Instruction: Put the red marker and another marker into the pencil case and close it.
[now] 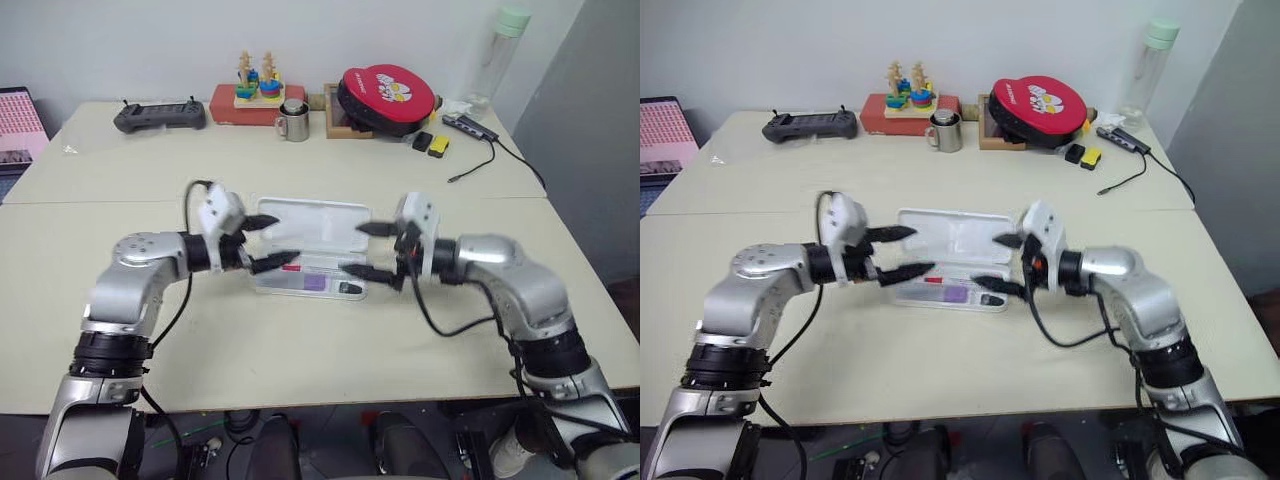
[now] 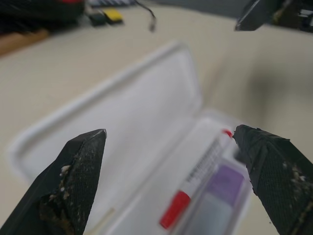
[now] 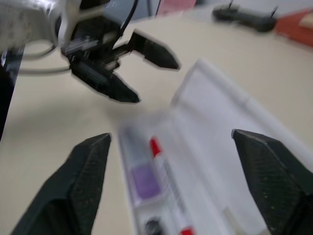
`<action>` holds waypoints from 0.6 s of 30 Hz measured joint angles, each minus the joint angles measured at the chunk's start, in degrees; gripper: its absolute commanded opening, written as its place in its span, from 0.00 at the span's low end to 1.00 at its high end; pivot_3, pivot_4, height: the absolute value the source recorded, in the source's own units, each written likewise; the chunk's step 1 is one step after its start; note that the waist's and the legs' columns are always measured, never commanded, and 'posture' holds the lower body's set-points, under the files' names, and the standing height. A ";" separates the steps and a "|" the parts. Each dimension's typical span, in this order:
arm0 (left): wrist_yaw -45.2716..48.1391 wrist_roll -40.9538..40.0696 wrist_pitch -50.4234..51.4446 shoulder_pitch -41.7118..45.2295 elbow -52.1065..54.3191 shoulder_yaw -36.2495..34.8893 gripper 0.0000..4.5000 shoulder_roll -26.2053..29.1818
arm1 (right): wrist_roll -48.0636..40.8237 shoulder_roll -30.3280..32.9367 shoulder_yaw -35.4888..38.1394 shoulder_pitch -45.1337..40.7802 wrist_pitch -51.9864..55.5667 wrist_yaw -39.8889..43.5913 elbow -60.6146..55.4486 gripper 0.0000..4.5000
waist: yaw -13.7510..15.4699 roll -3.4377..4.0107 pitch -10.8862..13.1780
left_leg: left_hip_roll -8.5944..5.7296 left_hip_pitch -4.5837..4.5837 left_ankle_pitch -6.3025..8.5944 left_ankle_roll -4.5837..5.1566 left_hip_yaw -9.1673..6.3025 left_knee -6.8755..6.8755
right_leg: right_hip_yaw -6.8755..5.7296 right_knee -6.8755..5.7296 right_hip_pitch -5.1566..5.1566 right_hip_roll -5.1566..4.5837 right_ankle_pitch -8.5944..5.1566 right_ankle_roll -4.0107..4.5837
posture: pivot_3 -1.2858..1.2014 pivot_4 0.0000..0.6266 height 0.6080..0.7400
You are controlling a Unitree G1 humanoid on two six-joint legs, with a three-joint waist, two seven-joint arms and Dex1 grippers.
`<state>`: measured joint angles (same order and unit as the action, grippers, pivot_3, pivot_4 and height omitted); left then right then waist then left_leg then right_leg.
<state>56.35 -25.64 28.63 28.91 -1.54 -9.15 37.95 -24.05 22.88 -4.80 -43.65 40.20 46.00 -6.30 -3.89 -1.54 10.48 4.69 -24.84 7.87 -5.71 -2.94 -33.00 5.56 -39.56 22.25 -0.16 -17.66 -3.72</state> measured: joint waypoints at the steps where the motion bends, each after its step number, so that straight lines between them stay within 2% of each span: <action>1: -0.77 -0.87 0.57 -0.49 0.58 -1.36 1.00 0.03 | 0.50 -0.48 0.32 -2.39 -0.05 -1.07 2.24 0.66 | 0.03 0.00 0.00 | 0.00 0.02 0.00 0.00 -0.01 0.00 | -0.01 -0.01 0.00 0.00 0.00 0.01 | 0.52 0.24 1.00; 6: -3.85 -4.20 3.64 -2.05 2.08 -5.87 1.00 0.11 | 5.44 -3.74 -0.40 -11.32 -1.21 -6.06 17.34 0.42 | 0.42 0.00 0.00 | -0.02 -0.05 0.00 0.00 0.04 0.02 | 0.02 0.06 0.04 -0.01 0.08 0.15 | 0.52 0.24 1.00; 7: -4.39 -5.43 4.23 -2.83 2.97 -7.29 1.00 0.27 | 7.62 -5.24 -1.59 -14.73 -2.48 -7.23 23.51 0.35 | 0.41 0.00 0.01 | -0.02 -0.05 0.00 0.00 0.05 0.02 | 0.03 0.08 0.05 -0.02 0.10 0.18 | 0.52 0.24 1.00; 10: -4.14 -6.62 4.58 -5.32 6.08 -8.18 1.00 2.00 | 12.02 -6.69 -4.30 -20.20 -6.02 -8.08 33.18 0.25 | 0.42 0.01 0.01 | -0.01 -0.05 0.01 -0.01 0.06 0.14 | 0.02 0.13 0.06 -0.02 0.10 0.28 | 0.52 0.24 1.00; 11: -4.43 -7.05 4.74 -6.10 6.49 -8.89 1.00 2.31 | 13.81 -7.06 -5.13 -21.18 -7.83 -8.20 36.56 0.15 | 0.65 0.01 0.01 | -0.01 -0.06 0.02 -0.01 0.05 0.17 | -0.03 0.13 0.07 -0.02 0.09 0.32 | 0.52 0.24 1.00; 12: -4.54 -7.14 4.80 -6.17 6.51 -9.45 1.00 2.32 | 14.16 -7.37 -5.64 -21.11 -8.47 -8.22 38.19 0.15 | 0.92 0.00 0.02 | -0.01 -0.11 0.02 -0.02 0.03 0.17 | -0.06 0.15 0.08 -0.03 0.08 0.33 | 0.52 0.24 1.00; 15: -5.24 -9.75 6.04 -7.50 8.38 -11.77 1.00 2.62 | 16.77 -9.48 -6.41 -22.87 -11.82 -8.21 45.79 0.01 | 0.59 0.00 0.02 | -0.02 -0.12 0.03 -0.03 0.05 0.17 | -0.04 0.16 0.08 -0.04 0.09 0.33 | 0.52 0.24 1.00; 18: -5.65 -10.45 6.26 -9.30 9.98 -11.94 1.00 3.11 | 18.93 -10.27 -7.49 -24.25 -14.05 -7.03 50.49 0.01 | 0.50 0.01 0.02 | 0.00 -0.10 0.03 -0.03 0.04 0.18 | -0.05 0.13 0.08 -0.03 0.09 0.33 | 0.52 0.24 1.00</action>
<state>50.70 -36.09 34.88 19.61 8.44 -21.09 41.07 -5.12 12.61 -12.29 -67.90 26.15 38.98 44.19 -3.39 -1.53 10.51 4.68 -24.94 7.89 -5.74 -2.90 -32.82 5.51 -39.43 22.33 -0.19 -17.57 -3.39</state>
